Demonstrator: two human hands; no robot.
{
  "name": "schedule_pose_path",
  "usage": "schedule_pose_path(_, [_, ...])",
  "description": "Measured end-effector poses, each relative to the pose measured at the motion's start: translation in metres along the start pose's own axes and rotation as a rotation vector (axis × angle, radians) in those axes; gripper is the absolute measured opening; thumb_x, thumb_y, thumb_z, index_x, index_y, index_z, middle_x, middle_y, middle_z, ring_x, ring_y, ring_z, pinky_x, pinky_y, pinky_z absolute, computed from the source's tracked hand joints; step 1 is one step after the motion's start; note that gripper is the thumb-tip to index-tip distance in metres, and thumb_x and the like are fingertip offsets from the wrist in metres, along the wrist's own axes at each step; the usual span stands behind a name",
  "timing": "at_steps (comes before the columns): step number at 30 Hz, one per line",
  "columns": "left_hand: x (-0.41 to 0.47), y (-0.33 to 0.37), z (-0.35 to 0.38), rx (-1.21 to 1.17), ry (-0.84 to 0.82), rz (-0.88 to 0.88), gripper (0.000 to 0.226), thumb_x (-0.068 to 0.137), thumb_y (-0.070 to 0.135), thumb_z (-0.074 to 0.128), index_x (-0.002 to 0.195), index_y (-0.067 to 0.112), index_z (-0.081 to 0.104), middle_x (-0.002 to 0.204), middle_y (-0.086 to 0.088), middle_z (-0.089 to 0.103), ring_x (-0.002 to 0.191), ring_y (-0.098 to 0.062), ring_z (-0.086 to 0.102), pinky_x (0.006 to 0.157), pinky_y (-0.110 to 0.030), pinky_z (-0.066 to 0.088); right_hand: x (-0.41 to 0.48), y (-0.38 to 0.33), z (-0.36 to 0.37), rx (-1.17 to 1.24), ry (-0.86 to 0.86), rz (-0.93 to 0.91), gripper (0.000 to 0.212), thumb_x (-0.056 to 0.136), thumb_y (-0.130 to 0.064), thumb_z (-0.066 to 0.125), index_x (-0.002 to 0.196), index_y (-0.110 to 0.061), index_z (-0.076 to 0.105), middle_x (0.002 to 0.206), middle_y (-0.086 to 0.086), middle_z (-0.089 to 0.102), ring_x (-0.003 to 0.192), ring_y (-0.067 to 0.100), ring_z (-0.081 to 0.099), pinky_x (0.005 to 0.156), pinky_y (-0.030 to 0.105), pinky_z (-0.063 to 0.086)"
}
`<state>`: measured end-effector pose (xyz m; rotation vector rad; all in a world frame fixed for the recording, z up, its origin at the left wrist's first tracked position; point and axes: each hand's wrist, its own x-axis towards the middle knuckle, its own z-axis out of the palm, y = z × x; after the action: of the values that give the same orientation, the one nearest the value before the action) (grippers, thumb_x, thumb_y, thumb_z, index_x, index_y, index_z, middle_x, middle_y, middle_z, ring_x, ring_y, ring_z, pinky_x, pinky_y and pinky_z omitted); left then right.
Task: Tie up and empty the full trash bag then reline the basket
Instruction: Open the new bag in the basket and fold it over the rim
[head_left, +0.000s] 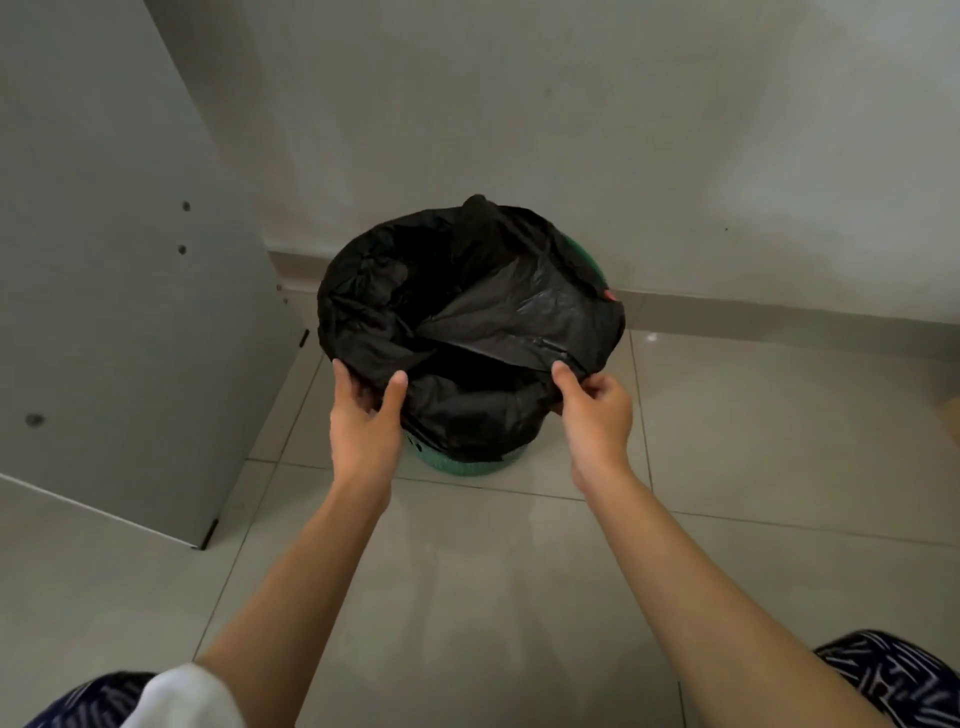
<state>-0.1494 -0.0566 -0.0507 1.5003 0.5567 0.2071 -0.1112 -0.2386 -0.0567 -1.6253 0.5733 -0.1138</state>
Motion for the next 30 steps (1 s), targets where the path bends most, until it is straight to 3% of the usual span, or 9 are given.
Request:
schedule_pose_path(5, [-0.007,0.005,0.017,0.011,0.094,-0.056,0.097,0.085,0.029,0.068,0.15,0.031,-0.003,0.152,0.003,0.029,0.134,-0.019,0.038,0.108,-0.038,0.034,-0.02,-0.006,0.002,0.019,-0.19,0.119,0.045,0.074,-0.047,0.073,0.07,-0.004,0.06,0.078,0.014,0.071,0.066,0.028,0.071,0.068,0.045,0.06])
schedule_pose_path(7, [-0.001,0.007,0.014,0.024,0.1,-0.075,0.095,0.086,0.027,0.067,0.15,0.029,-0.003,0.151,0.001,0.031,0.133,-0.022,0.039,0.108,-0.04,0.035,-0.016,-0.013,-0.005,-0.015,-0.108,0.138,0.051,0.078,-0.055,0.065,0.072,-0.004,0.063,0.072,0.009,0.07,0.061,0.028,0.07,0.064,0.042,0.06])
schedule_pose_path(10, [0.012,0.011,0.004,0.055,0.055,-0.076,0.094,0.086,0.022,0.067,0.151,0.025,-0.001,0.15,0.0,0.033,0.132,-0.022,0.04,0.108,-0.04,0.036,-0.006,-0.019,-0.015,-0.195,0.154,-0.156,0.043,0.078,-0.052,0.066,0.086,-0.012,0.052,0.085,0.004,0.058,0.077,0.023,0.059,0.07,0.036,0.05])
schedule_pose_path(12, [0.02,0.013,-0.004,0.029,-0.021,-0.088,0.088,0.085,0.014,0.067,0.15,0.023,0.01,0.145,0.0,0.041,0.126,-0.02,0.047,0.101,-0.033,0.042,0.002,-0.029,-0.016,-0.28,0.112,-0.34,0.038,0.081,-0.043,0.067,0.103,-0.016,0.051,0.1,0.0,0.048,0.086,0.013,0.049,0.072,0.025,0.039])
schedule_pose_path(14, [0.029,0.015,-0.012,-0.006,-0.109,-0.103,0.076,0.083,0.007,0.068,0.145,0.021,0.027,0.136,-0.002,0.051,0.117,-0.018,0.055,0.095,-0.031,0.046,0.014,-0.038,-0.013,-0.392,0.039,-0.363,0.038,0.083,-0.041,0.066,0.112,-0.019,0.054,0.103,-0.001,0.046,0.08,0.008,0.047,0.073,0.022,0.036])
schedule_pose_path(18, [0.035,0.02,-0.02,-0.012,-0.179,-0.113,0.063,0.081,0.007,0.07,0.135,0.019,0.04,0.125,0.001,0.059,0.111,-0.018,0.059,0.097,-0.037,0.047,0.032,-0.037,-0.016,-0.448,0.046,-0.276,0.007,0.085,-0.017,0.066,0.092,-0.017,0.062,0.076,-0.004,0.052,0.078,0.019,0.056,0.068,0.026,0.038])
schedule_pose_path(24, [0.033,0.027,-0.02,0.042,-0.16,-0.117,0.047,0.084,0.003,0.066,0.124,0.02,0.048,0.107,0.004,0.062,0.092,-0.009,0.062,0.065,-0.026,0.051,0.043,-0.028,-0.04,-0.382,0.177,-0.464,0.014,0.085,0.001,0.057,0.078,-0.01,0.063,0.077,0.005,0.057,0.071,0.018,0.051,0.065,0.02,0.033])
schedule_pose_path(27, [0.034,0.029,-0.019,0.075,-0.123,-0.072,0.051,0.086,0.001,0.064,0.131,0.019,0.047,0.111,0.0,0.063,0.094,-0.013,0.063,0.075,-0.033,0.055,0.052,-0.015,-0.062,-0.537,0.229,-0.578,0.011,0.085,0.003,0.058,0.087,-0.001,0.068,0.088,0.014,0.057,0.071,0.025,0.054,0.068,0.019,0.035])
schedule_pose_path(30, [0.03,0.028,-0.014,0.154,-0.003,-0.011,0.06,0.085,0.009,0.067,0.139,0.018,0.042,0.121,-0.006,0.062,0.105,-0.023,0.061,0.095,-0.046,0.049,0.057,0.008,-0.083,-0.575,0.231,-0.447,0.016,0.086,0.003,0.059,0.094,0.002,0.072,0.093,0.024,0.059,0.079,0.035,0.059,0.073,0.026,0.041])
